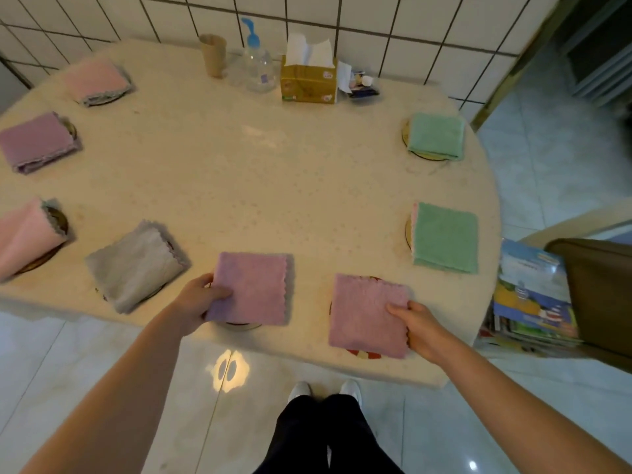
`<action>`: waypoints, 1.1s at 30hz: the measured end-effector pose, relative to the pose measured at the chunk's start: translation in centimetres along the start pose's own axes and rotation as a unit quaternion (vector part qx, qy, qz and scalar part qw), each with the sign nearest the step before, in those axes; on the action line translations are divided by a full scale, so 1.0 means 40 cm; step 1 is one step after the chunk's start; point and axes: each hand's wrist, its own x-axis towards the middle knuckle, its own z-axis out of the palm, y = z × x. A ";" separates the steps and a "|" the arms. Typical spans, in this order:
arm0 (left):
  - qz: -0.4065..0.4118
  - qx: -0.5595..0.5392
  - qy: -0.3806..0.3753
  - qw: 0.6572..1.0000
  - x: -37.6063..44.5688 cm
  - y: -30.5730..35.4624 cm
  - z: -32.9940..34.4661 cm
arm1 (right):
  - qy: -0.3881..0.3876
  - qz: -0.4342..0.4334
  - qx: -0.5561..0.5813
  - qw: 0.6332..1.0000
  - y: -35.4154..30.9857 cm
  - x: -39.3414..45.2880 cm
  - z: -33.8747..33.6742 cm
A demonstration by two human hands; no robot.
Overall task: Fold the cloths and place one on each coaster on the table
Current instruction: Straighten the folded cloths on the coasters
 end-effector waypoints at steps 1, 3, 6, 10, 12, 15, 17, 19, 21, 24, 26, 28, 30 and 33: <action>-0.005 0.006 -0.005 1.000 0.009 -0.004 -0.009 | 0.006 -0.004 -0.006 1.000 0.005 0.001 0.002; -0.005 0.020 -0.017 1.000 0.016 -0.006 -0.023 | 0.014 -0.015 -0.008 1.000 0.011 0.001 0.001; 0.010 0.047 -0.015 0.999 0.027 -0.007 -0.041 | 0.028 -0.022 0.003 0.999 0.017 -0.001 -0.003; 0.037 0.130 0.024 0.990 0.041 -0.011 -0.055 | 0.051 -0.027 -0.010 0.998 0.037 -0.009 0.004; 0.046 0.159 0.045 0.985 0.045 -0.015 -0.056 | 0.083 -0.043 -0.043 0.995 0.047 -0.010 0.013; 0.058 0.206 0.083 0.973 0.046 -0.019 -0.052 | 0.156 -0.082 -0.152 0.973 0.052 -0.011 0.021; 0.069 0.242 0.106 0.962 0.039 -0.019 -0.043 | 0.190 -0.115 -0.224 0.949 0.056 -0.010 0.015; 0.081 0.270 0.134 0.950 0.028 -0.023 -0.041 | 0.211 -0.159 -0.299 0.917 0.061 -0.008 0.004; 0.089 0.298 0.171 0.935 0.012 -0.027 -0.036 | 0.228 -0.191 -0.359 0.885 0.065 -0.005 -0.010; 0.090 0.301 0.233 0.920 -0.016 -0.045 -0.024 | 0.248 -0.182 -0.418 0.855 0.064 -0.013 -0.026; 0.094 0.306 0.268 0.909 -0.031 -0.054 -0.019 | 0.257 -0.209 -0.457 0.826 0.047 -0.022 -0.021; 0.107 0.325 0.287 0.895 -0.042 -0.062 -0.027 | 0.241 -0.258 -0.482 0.802 0.016 -0.031 0.013; 0.111 0.333 0.289 0.891 -0.052 -0.066 -0.044 | 0.202 -0.301 -0.478 0.800 -0.019 -0.039 0.072; 0.105 0.330 0.289 0.893 -0.074 -0.070 -0.092 | 0.117 -0.339 -0.473 0.805 -0.046 -0.044 0.205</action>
